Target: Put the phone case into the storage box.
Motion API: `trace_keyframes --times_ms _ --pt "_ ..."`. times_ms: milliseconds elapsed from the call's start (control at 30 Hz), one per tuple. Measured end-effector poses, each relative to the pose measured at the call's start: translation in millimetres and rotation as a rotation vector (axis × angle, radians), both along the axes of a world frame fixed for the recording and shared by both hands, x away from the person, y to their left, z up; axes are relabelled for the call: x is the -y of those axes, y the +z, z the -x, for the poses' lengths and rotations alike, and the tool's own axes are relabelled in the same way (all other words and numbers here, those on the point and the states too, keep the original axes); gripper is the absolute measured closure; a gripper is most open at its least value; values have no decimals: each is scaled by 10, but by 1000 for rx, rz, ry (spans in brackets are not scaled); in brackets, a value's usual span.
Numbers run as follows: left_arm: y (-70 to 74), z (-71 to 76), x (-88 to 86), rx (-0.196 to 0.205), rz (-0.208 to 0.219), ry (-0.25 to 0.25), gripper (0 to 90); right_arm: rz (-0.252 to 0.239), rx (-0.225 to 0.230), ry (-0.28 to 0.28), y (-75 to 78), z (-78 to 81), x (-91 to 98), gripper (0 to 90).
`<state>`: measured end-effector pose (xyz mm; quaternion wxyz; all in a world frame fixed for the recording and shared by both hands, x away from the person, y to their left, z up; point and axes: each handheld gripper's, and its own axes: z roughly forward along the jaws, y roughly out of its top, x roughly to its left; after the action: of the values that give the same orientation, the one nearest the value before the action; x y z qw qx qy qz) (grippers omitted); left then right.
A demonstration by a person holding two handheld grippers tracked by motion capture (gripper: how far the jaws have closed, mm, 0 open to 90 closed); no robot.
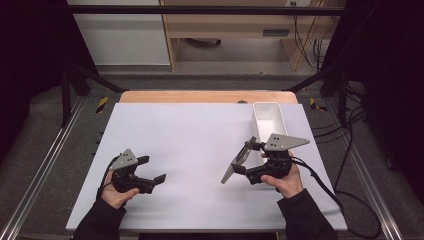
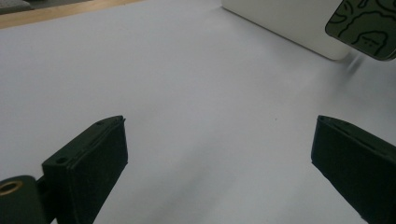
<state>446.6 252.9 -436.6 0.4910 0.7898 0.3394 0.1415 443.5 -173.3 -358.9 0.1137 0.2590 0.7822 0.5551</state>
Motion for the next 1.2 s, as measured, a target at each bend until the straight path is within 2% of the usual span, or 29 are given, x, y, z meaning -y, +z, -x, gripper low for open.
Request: trace_keyframes --times_ms 67,367,633,1200 --pt "1 4 -10 14 -5 10 30 2 6 -19 39 -5 9 121" --pt "-29 6 -82 16 2 36 29 16 24 -96 237 -48 48 120" --pt "-39 11 -140 26 8 61 29 5 45 -175 413 -89 102 120" --pt "-78 23 -200 21 -2 83 21 -3 66 -288 694 -152 240 120"
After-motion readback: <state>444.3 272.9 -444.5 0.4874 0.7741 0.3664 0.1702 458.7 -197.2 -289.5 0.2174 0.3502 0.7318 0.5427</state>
